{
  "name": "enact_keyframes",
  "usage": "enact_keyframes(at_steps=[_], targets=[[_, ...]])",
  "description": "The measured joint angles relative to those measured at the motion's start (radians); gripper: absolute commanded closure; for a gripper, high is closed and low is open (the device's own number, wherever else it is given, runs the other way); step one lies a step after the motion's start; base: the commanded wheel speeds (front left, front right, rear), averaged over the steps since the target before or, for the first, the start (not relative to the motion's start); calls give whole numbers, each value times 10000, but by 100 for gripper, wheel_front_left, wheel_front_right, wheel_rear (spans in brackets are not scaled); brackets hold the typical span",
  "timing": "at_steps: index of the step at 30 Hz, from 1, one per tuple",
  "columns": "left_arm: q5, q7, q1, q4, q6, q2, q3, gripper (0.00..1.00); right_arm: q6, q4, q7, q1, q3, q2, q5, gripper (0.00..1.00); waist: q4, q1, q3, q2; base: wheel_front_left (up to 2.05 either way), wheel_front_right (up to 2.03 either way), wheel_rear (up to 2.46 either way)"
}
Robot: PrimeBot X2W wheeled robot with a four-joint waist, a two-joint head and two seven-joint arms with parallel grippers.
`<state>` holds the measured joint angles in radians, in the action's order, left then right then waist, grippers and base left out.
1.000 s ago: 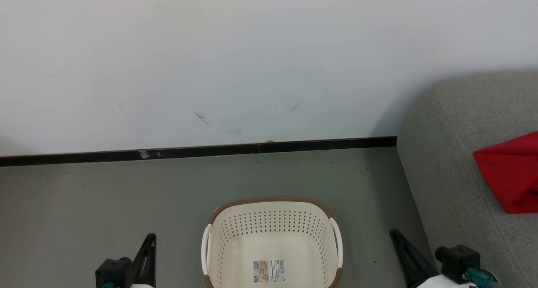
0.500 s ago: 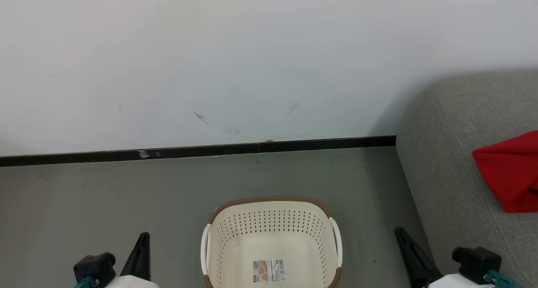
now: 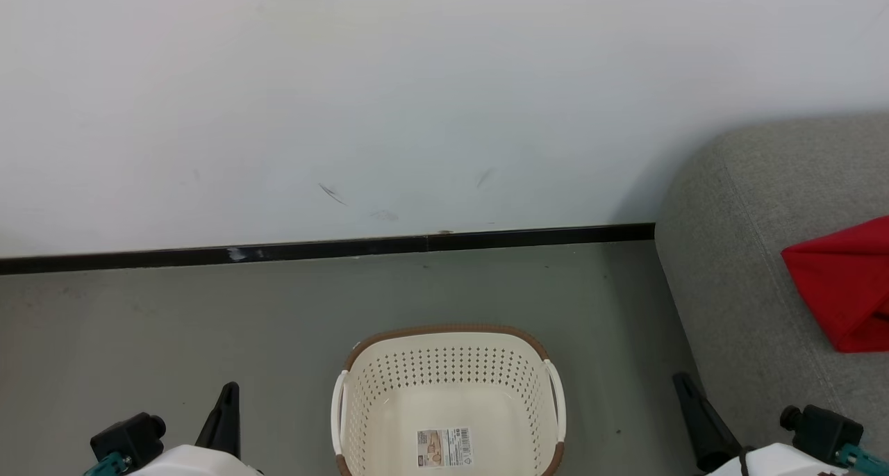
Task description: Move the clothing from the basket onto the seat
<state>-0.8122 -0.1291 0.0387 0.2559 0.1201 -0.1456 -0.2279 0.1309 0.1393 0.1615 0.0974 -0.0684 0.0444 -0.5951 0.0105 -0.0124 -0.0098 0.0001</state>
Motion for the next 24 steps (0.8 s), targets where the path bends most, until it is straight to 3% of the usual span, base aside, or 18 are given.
enact_keyframes(at_steps=[7,14,24], targets=[[-826,236,0,-21,-190,144,301,100,-2,73,-224,-84,117,119,-1193,100,-9,-44,-58,0,0,0,0],[-1630,502,0,-35,-453,230,602,100,-2,219,-389,-247,184,207,-2370,100,-18,-49,-85,0,0,0,0],[-2826,848,0,-31,-802,389,1045,100,-2,393,-639,-486,261,324,-4023,100,-35,29,-43,0,0,0,0]])
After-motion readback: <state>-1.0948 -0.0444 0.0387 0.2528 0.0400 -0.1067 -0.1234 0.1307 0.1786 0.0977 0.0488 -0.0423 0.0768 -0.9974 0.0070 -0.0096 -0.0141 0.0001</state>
